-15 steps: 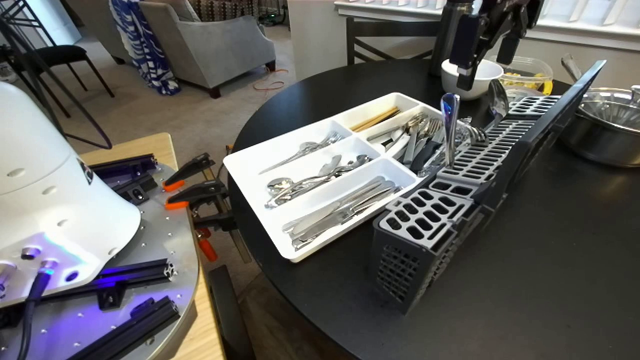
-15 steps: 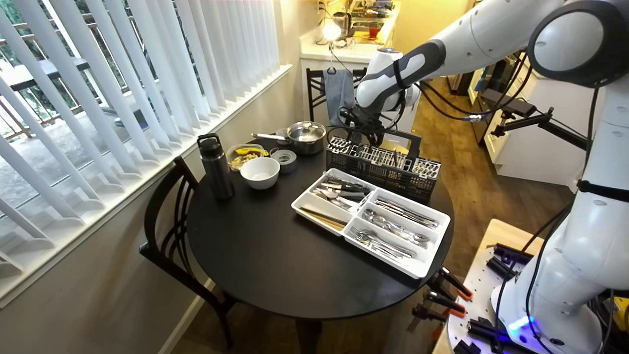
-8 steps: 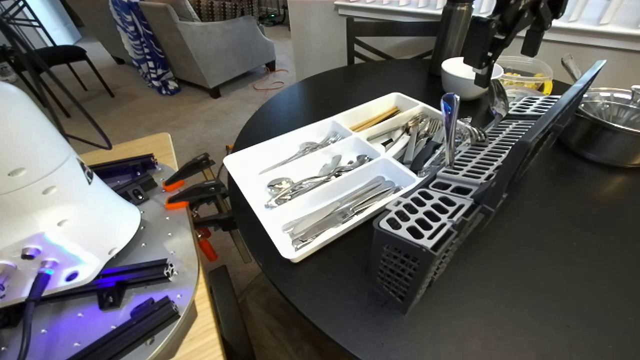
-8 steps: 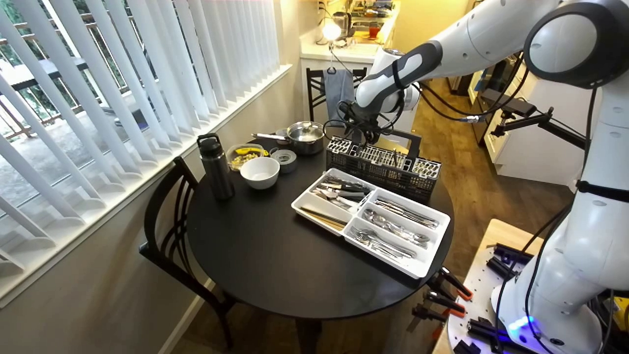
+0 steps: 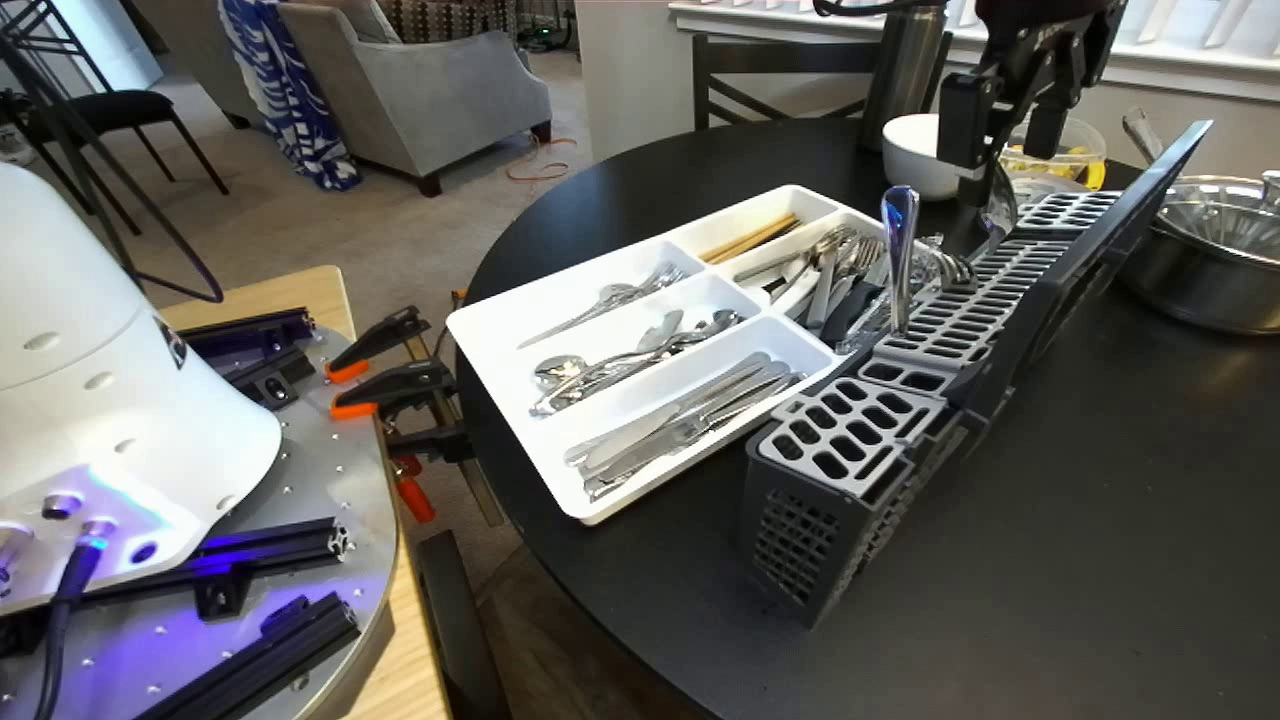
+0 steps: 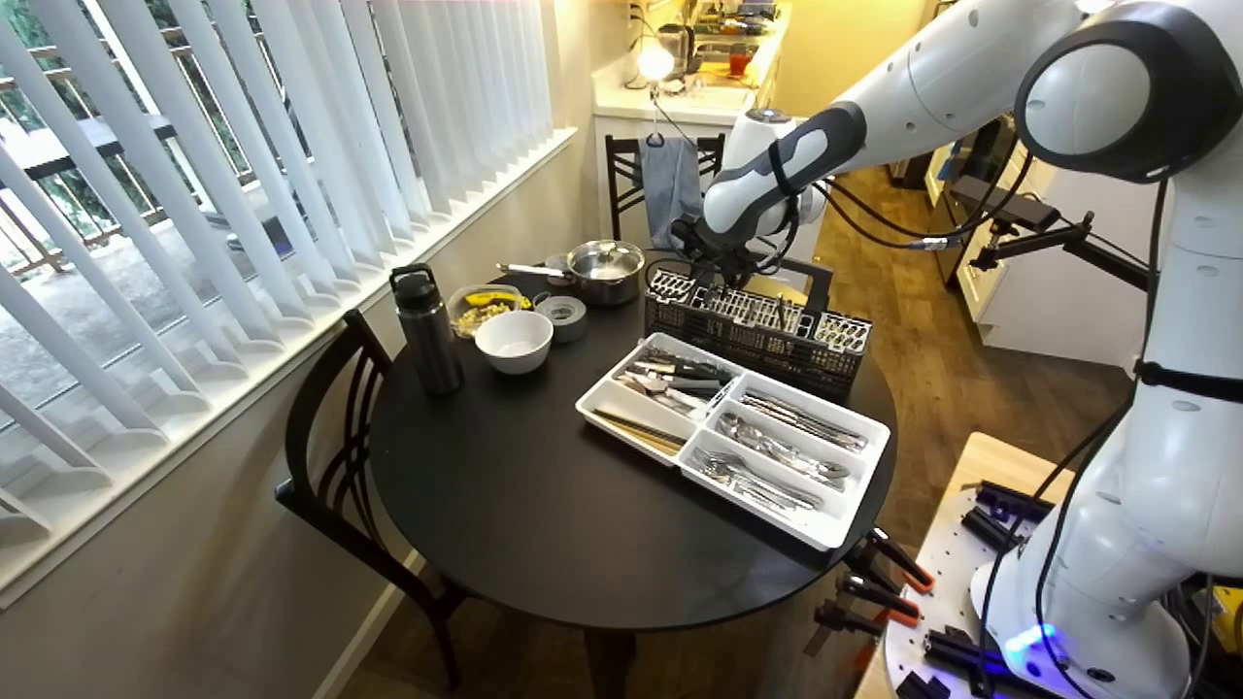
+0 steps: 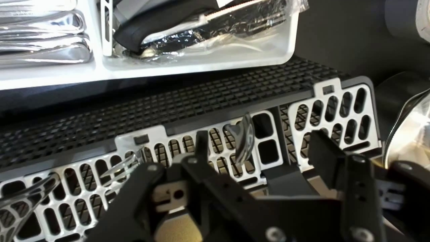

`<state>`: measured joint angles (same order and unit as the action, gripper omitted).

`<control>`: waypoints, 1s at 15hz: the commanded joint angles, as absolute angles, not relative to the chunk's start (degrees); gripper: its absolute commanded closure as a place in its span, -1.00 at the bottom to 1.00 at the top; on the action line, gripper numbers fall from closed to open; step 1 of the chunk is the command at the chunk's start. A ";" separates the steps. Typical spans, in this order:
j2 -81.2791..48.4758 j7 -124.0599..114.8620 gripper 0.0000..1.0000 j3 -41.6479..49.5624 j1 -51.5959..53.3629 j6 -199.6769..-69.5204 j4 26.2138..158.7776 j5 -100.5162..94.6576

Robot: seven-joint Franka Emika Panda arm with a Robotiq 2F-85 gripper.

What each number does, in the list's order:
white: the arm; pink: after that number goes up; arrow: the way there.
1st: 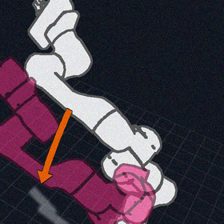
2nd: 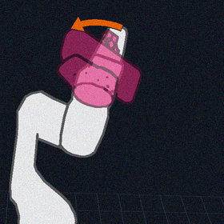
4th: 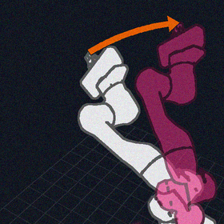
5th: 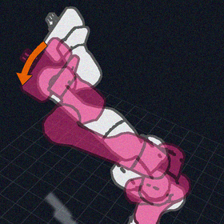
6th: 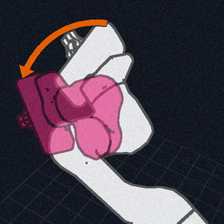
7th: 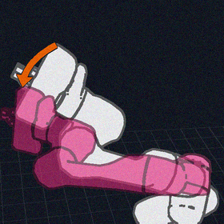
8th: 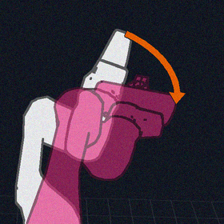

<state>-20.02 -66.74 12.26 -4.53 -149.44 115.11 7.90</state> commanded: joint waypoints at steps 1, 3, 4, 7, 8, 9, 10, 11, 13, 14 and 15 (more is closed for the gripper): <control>-20.08 -68.92 0.07 13.39 -3.02 -150.50 115.76 6.04; -19.81 -69.14 0.33 13.70 -2.66 -150.60 115.93 5.60; -19.59 -69.22 0.45 14.03 -2.43 -150.78 116.03 5.21; -19.33 -69.30 0.82 14.75 -2.08 -150.87 116.02 4.17; -19.33 -69.39 0.93 15.04 -1.94 -150.95 116.04 3.80; -19.29 -69.59 0.94 15.31 -1.72 -151.00 116.13 3.36; -19.05 -70.01 0.97 15.63 -1.32 -151.06 116.37 2.63; -18.80 -70.41 0.98 15.89 -0.98 -151.68 116.53 2.06; -16.67 -71.50 0.93 16.40 0.11 -152.22 117.79 0.24; -15.03 -71.80 0.94 16.36 0.50 -152.29 118.57 -0.44; -13.62 -71.42 0.93 15.96 0.51 -151.93 119.09 -0.62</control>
<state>-19.32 -69.21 15.48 -0.90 -151.10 115.01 1.92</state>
